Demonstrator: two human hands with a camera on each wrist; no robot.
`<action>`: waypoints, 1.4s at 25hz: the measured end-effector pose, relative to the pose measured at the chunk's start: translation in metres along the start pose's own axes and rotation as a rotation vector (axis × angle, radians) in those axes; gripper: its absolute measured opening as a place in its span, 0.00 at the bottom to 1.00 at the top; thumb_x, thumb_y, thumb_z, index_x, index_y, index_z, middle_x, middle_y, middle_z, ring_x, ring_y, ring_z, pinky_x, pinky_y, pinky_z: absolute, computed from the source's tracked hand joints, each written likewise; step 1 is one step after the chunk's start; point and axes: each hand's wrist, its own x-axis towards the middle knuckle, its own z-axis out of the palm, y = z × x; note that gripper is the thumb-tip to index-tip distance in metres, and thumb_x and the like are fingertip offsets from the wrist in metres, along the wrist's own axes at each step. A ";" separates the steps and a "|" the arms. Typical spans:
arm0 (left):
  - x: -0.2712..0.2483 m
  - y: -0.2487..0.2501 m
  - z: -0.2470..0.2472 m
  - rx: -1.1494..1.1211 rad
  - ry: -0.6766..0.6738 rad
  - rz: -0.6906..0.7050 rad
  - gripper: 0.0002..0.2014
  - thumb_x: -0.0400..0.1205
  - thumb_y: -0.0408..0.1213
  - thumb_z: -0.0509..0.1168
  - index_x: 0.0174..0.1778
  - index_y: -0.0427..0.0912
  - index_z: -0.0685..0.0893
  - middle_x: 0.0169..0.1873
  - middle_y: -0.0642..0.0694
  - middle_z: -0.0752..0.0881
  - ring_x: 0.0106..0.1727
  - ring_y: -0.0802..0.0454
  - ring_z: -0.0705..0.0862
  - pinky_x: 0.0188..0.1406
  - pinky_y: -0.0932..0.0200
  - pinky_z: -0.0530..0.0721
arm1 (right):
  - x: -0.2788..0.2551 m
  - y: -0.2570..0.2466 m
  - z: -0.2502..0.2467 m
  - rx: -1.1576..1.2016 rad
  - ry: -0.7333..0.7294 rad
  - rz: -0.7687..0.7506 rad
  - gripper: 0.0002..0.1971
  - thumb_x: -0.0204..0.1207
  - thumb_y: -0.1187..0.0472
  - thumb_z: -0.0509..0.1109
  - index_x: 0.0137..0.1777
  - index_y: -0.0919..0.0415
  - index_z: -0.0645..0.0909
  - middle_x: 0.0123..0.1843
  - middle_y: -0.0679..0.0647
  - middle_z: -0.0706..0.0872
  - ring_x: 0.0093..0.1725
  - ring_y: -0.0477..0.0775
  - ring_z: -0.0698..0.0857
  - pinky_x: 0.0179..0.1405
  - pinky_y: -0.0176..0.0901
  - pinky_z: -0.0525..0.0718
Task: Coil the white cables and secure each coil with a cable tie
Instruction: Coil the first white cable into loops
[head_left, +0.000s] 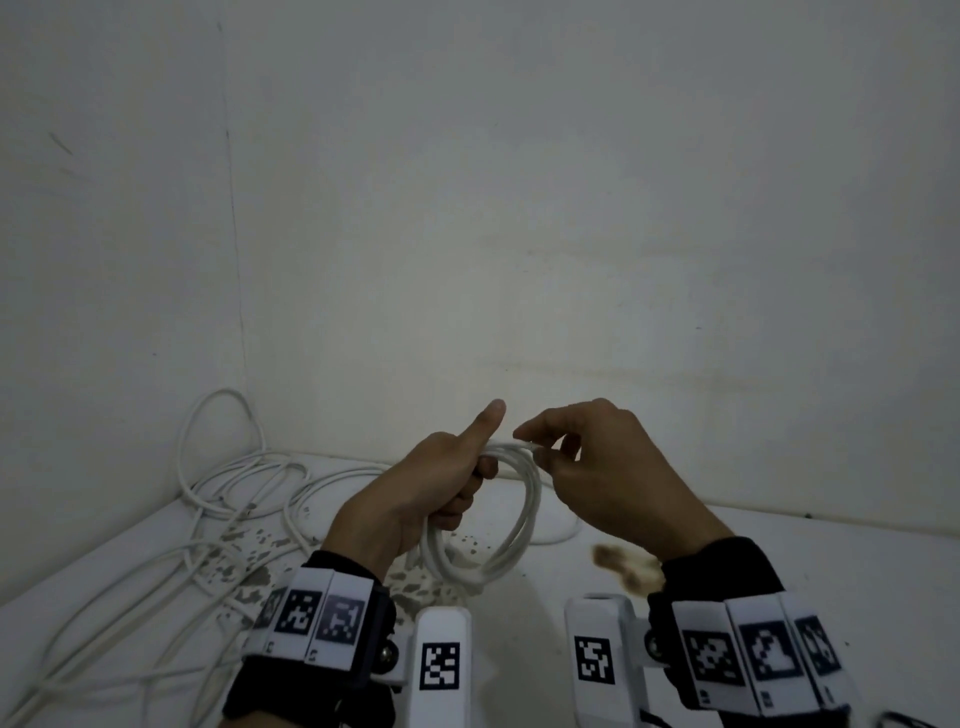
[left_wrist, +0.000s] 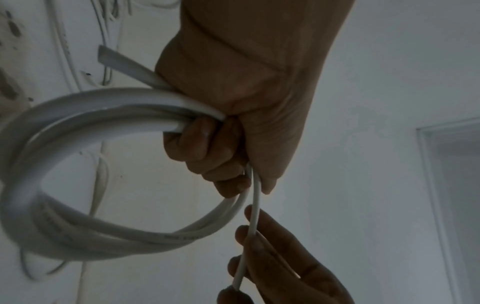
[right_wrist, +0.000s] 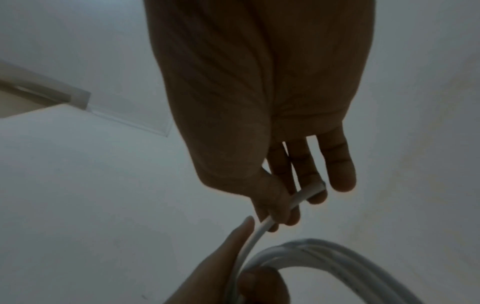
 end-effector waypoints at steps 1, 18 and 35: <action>-0.001 0.000 0.000 0.004 -0.020 -0.003 0.30 0.76 0.74 0.58 0.27 0.47 0.71 0.21 0.52 0.62 0.21 0.55 0.57 0.20 0.62 0.59 | 0.000 0.001 0.001 -0.005 0.069 0.001 0.09 0.79 0.62 0.73 0.55 0.51 0.91 0.50 0.43 0.91 0.42 0.36 0.85 0.46 0.28 0.82; 0.005 0.001 0.000 -0.240 0.047 0.104 0.23 0.81 0.62 0.63 0.47 0.42 0.86 0.19 0.51 0.63 0.18 0.57 0.59 0.17 0.64 0.59 | -0.006 0.011 -0.008 0.729 -0.298 0.164 0.11 0.74 0.70 0.76 0.57 0.62 0.88 0.43 0.61 0.92 0.44 0.55 0.89 0.57 0.54 0.85; 0.004 -0.004 -0.018 0.014 -0.017 0.142 0.30 0.62 0.68 0.73 0.43 0.44 0.94 0.22 0.50 0.61 0.22 0.55 0.59 0.20 0.63 0.62 | -0.004 0.021 -0.005 0.403 -0.020 0.027 0.07 0.76 0.66 0.77 0.40 0.64 0.82 0.40 0.58 0.92 0.39 0.54 0.93 0.40 0.53 0.93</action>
